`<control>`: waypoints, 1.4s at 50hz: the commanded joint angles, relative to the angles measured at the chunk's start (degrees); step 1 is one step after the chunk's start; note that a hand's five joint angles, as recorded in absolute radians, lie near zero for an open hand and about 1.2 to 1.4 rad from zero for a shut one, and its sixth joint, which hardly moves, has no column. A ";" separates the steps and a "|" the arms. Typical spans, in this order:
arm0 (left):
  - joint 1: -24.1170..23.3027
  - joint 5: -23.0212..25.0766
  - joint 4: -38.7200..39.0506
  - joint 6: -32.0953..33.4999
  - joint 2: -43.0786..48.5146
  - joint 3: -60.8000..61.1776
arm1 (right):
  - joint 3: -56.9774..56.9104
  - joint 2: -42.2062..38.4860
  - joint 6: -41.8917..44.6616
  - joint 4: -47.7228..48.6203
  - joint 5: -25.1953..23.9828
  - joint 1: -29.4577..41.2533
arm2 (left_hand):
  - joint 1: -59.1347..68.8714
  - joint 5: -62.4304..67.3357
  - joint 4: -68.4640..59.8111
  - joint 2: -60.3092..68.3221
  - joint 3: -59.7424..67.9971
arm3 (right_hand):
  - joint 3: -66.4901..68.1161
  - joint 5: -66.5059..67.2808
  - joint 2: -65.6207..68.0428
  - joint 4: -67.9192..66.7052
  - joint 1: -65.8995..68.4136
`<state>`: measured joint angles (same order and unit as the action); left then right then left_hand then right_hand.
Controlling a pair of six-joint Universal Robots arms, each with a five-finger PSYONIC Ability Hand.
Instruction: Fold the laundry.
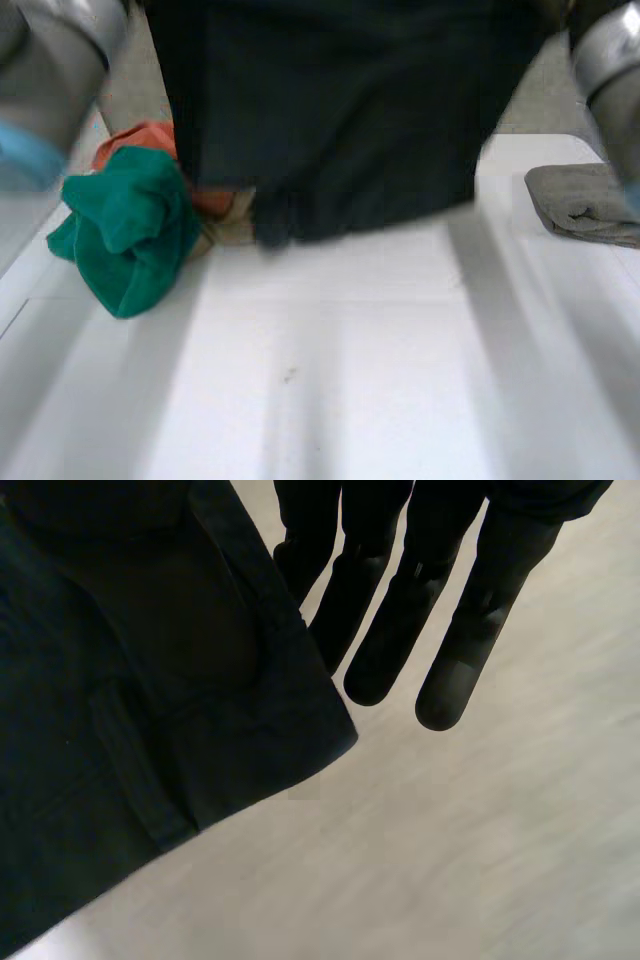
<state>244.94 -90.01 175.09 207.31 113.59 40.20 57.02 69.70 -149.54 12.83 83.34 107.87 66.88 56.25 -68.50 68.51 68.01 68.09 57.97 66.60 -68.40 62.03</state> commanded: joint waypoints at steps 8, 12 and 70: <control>0.89 -1.66 -3.44 -9.56 0.41 -2.16 | -2.54 -4.57 -3.48 0.01 0.15 0.15 | 13.12 13.75 -11.50 11.49 11.99 | 11.91 12.03 13.40 -11.60 17.97; 0.45 -0.34 -3.17 -9.38 -0.21 9.78 | 5.63 -3.69 -3.21 -4.83 -0.20 -0.20 | 13.12 13.75 -11.50 11.49 11.99 | 11.91 12.03 13.40 -11.60 17.97; -1.58 5.72 -7.31 -0.33 8.22 33.90 | 43.09 7.03 13.49 -29.36 -8.55 -9.69 | -28.07 -27.45 29.69 -29.70 -29.20 | 11.91 12.03 13.40 -11.60 17.97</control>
<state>241.05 -88.20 165.09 206.46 114.24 79.84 99.53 77.00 -134.89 -17.23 74.62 97.67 31.59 21.42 -31.41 31.43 31.43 68.12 58.05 66.60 -68.42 62.03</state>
